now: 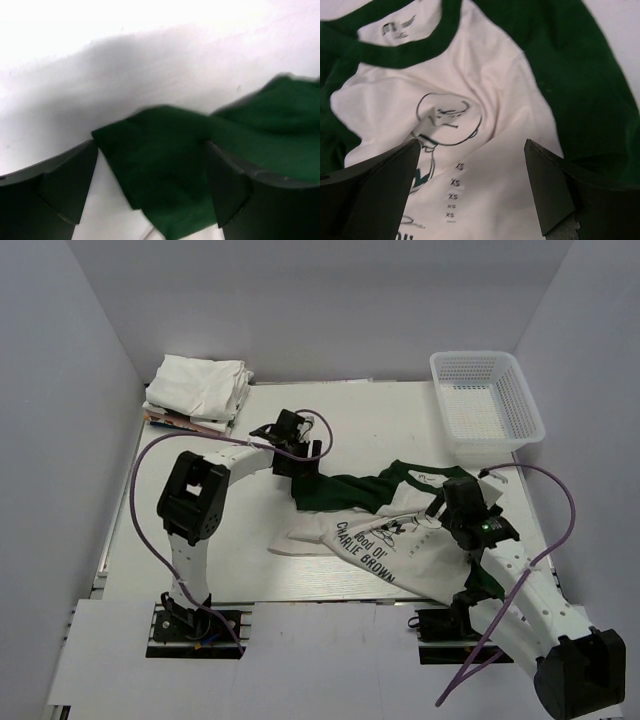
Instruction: Fold and stack the t-shirts
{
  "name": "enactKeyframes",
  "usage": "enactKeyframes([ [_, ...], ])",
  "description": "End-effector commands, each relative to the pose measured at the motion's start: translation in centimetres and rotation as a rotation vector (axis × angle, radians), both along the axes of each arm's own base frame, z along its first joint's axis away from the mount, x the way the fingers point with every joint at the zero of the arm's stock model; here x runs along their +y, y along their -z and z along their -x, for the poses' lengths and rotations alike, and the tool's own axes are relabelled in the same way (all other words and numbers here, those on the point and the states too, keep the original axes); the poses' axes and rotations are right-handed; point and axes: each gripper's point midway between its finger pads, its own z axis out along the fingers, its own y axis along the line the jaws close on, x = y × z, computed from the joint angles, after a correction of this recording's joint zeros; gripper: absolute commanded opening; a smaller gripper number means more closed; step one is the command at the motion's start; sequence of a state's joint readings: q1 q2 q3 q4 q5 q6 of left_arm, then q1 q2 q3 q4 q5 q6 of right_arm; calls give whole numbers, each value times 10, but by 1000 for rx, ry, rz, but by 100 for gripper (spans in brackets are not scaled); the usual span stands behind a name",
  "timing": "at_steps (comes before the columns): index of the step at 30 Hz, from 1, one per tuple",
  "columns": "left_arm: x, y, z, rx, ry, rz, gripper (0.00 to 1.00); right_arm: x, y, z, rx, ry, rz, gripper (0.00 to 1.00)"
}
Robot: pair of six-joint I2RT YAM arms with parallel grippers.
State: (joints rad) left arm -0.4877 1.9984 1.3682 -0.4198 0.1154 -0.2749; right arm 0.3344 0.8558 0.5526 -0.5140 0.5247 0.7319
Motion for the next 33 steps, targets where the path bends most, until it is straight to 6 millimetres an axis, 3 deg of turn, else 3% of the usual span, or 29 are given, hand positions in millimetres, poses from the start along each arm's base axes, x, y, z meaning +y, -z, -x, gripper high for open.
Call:
enactKeyframes([
  [1,11,38,18,88,-33,-161,82,-28,-4,1,-23,141,65,90],
  [3,5,38,15,63,-27,-177,50,-30,-5,-7,-23,149,59,90],
  [4,5,42,16,61,-27,-197,13,-30,-1,-11,-11,142,64,90],
  [5,3,39,14,44,-39,-206,0,-32,6,-12,22,149,59,90],
  [8,20,28,12,-7,-109,-252,0,-29,3,-30,37,133,41,90],
  [9,24,6,7,-63,-164,-241,0,-25,-3,-38,28,116,22,90],
  [11,41,-6,10,-94,-239,-238,0,-28,-8,-50,25,105,52,90],
  [12,52,-32,5,-152,-313,-217,0,-33,-15,-55,15,121,75,90],
  [13,60,-42,6,-182,-356,-221,0,-35,-14,-58,41,124,92,90],
  [14,83,-44,15,-203,-412,-294,0,-37,-14,-59,51,120,107,90],
  [16,101,-70,28,-249,-516,-302,0,-29,-21,-72,27,73,95,90],
  [18,120,-79,43,-258,-579,-339,0,-3,-27,-88,-20,-78,24,90],
  [19,125,-74,54,-240,-607,-332,0,4,-28,-95,-43,-141,31,90],
  [21,133,-84,64,-254,-629,-293,0,28,-28,-103,-43,-245,-32,90],
  [22,140,-78,74,-241,-658,-299,0,38,-32,-107,-47,-299,-34,90],
  [24,146,-78,85,-234,-676,-292,0,61,-23,-115,0,-375,-47,90],
  [27,154,-76,96,-228,-706,-294,0,79,-15,-133,23,-416,-12,90],
  [28,157,-72,98,-227,-719,-305,0,81,-19,-145,10,-397,-5,90],
  [30,161,-71,102,-220,-728,-325,0,70,2,-153,67,-302,35,90],
  [31,164,-71,103,-218,-737,-337,0,68,-8,-163,53,-269,43,90],
  [32,164,-73,103,-217,-745,-333,0,62,10,-165,98,-222,67,90],
  [33,165,-74,103,-224,-750,-340,0,60,13,-167,108,-213,73,90],
])
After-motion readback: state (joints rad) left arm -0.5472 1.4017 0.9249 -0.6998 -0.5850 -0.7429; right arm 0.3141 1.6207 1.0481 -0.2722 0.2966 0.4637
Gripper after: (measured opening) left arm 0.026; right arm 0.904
